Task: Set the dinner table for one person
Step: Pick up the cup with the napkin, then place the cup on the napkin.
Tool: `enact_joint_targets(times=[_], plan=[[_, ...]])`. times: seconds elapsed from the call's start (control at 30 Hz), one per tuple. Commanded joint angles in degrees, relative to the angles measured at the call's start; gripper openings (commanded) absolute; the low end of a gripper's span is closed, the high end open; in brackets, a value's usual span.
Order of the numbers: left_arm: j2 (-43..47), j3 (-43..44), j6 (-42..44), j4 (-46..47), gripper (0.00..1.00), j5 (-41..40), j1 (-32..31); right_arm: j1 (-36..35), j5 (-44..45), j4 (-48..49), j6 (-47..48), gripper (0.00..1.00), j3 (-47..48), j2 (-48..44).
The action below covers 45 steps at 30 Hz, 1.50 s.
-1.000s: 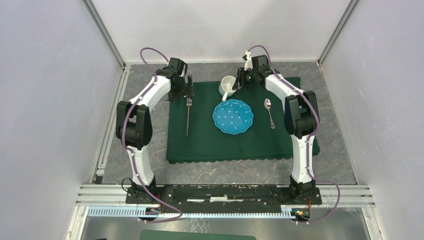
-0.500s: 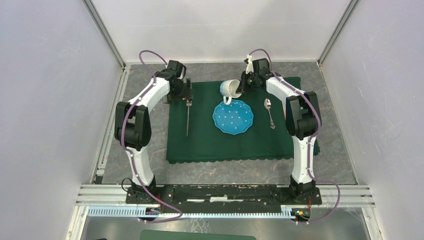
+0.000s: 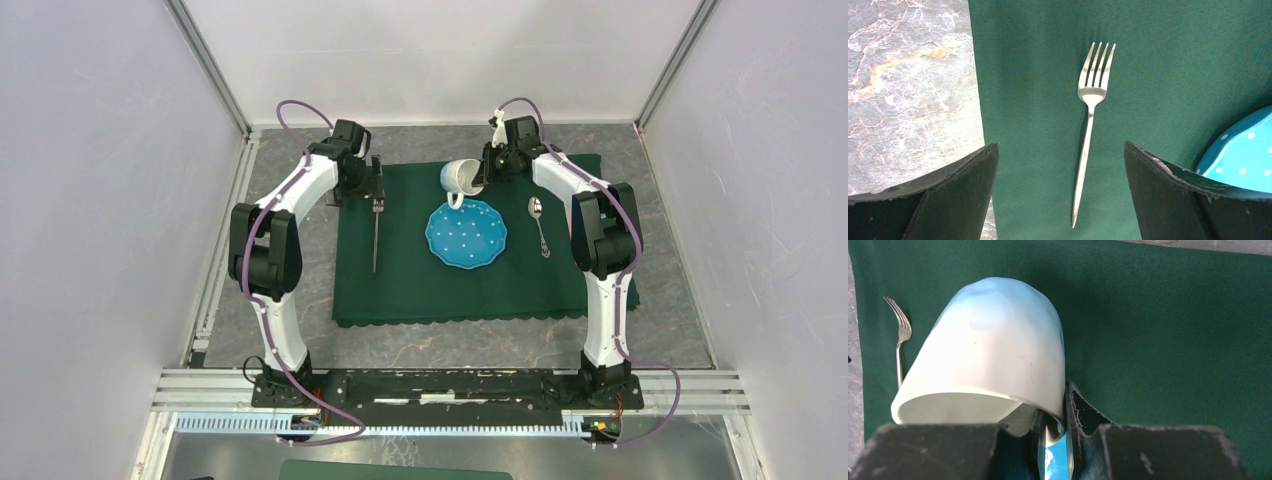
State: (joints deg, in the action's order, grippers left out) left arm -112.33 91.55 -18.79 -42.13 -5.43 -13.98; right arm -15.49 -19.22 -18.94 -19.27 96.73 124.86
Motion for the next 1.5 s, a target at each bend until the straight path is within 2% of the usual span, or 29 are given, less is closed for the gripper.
enact_joint_targets(times=[0.0, 0.2, 0.4, 0.6, 0.93, 1.47], plan=[[1.2, 0.9, 1.6, 1.7, 1.0, 0.9, 0.3, 0.0, 1.0, -1.2, 0.5, 0.0, 5.9, -2.3], [1.0, 0.8, 1.5, 1.8, 1.0, 1.4, 0.3, 1.5, 1.1, -2.4, -0.9, 0.0, 11.1, -3.5], [0.6, 1.3, 1.6, 2.1, 1.0, 2.3, 0.3, 5.4, 1.9, -3.2, -0.8, 0.0, 9.6, -7.4], [-0.1, 2.6, 2.2, 1.6, 1.0, 2.8, 0.3, 10.0, 10.6, -11.4, 4.7, 0.0, 7.4, -10.2], [-1.0, 3.8, 3.0, 0.7, 1.0, 3.4, 0.9, 15.2, 17.5, -15.0, 6.7, 0.0, 2.7, -14.3], [-1.4, 3.9, 3.2, 0.8, 1.0, 4.6, 1.9, 17.9, 20.0, -19.9, 6.9, 0.0, 8.2, -10.2]])
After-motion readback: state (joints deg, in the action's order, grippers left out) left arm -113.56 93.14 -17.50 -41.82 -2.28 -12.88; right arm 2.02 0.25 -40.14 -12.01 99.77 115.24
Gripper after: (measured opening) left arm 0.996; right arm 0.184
